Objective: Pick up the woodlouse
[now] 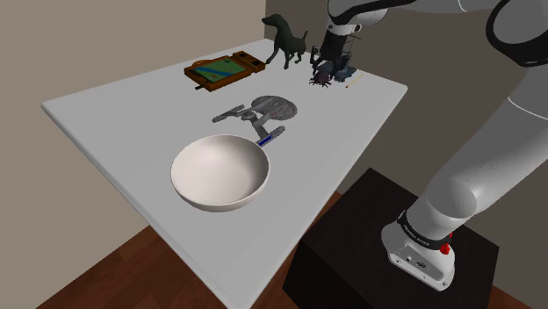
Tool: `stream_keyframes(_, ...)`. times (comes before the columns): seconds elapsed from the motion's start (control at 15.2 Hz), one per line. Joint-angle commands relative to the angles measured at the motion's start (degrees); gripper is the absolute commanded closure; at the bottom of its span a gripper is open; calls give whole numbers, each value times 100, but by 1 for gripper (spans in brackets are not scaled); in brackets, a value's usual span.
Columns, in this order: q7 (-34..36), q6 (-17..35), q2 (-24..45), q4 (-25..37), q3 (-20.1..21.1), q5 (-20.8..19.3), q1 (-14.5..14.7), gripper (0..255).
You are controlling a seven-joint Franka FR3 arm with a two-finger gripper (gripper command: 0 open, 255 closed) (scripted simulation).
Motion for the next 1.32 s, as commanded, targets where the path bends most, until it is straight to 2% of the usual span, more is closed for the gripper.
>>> stream_keyframes(0.0, -3, -13, 8, -18, 1, -3, 1, 255)
stream_keyframes(0.13, 7, 0, 17, -23, 6, -3, 7, 255)
stream_keyframes(1.12, 42, -1142, -48, 1056, 3, -21, 4, 255)
stream_keyframes(1.25, 42, -1154, -47, 1069, 3, -21, 4, 255)
